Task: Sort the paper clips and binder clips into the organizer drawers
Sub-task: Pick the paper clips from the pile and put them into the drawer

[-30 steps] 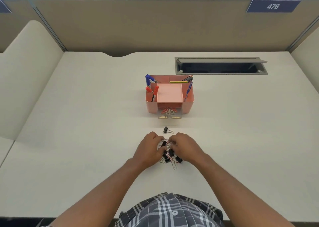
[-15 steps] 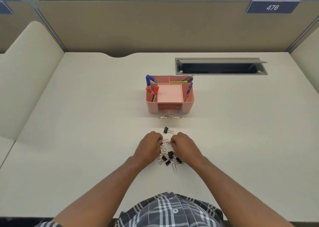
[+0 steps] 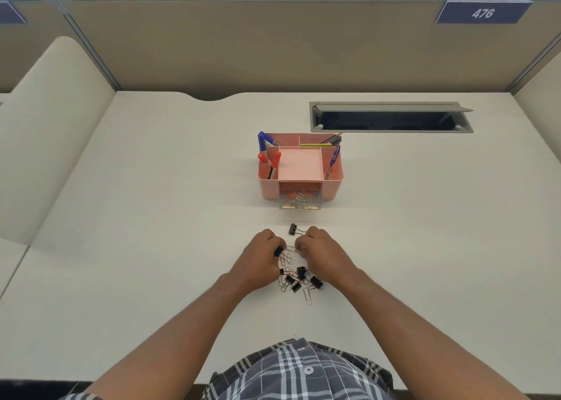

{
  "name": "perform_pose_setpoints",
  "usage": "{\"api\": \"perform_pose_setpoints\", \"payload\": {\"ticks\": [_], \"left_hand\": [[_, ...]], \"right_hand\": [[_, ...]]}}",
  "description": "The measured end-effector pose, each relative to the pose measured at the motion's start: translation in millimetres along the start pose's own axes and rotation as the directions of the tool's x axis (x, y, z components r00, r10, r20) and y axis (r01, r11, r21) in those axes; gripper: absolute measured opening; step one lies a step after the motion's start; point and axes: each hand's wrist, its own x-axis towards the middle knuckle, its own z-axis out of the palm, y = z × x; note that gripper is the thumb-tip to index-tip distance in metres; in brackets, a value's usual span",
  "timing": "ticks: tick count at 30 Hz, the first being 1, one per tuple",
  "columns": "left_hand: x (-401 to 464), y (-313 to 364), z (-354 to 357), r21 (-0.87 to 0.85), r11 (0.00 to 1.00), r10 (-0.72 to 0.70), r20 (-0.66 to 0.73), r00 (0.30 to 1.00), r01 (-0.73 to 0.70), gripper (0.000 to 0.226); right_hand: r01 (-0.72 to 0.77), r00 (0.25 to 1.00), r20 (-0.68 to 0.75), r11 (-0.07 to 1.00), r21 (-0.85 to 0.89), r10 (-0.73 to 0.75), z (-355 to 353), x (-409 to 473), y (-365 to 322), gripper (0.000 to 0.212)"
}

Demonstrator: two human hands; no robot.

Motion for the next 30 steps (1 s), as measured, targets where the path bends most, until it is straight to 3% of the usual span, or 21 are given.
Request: {"api": "perform_pose_setpoints", "payload": {"ticks": [6,11,19,30], "left_hand": [[0.6,0.0,-1.4,-0.038,0.998,-0.054,-0.048,0.997,0.052,0.036],[8.5,6.8,4.4,0.04,0.999,-0.024,-0.145,0.989,0.03,0.021],[29.0,12.9,5.6,0.231,0.973,-0.017,-0.059,0.998,0.03,0.012],[29.3,13.9,5.6,0.271,0.962,0.032,-0.007,0.999,-0.029,0.011]], "right_hand": [[-0.06,0.998,0.001,0.997,0.047,0.06,3.1,-1.0,5.0,0.003],[-0.059,0.998,-0.014,0.997,0.046,0.06,3.2,-2.6,3.8,0.003],[-0.082,0.997,-0.003,0.996,0.046,0.082,0.2,-5.0,5.8,0.008],[-0.113,0.993,-0.011,0.99,0.081,0.114,-4.0,-5.6,6.9,0.006]]}}
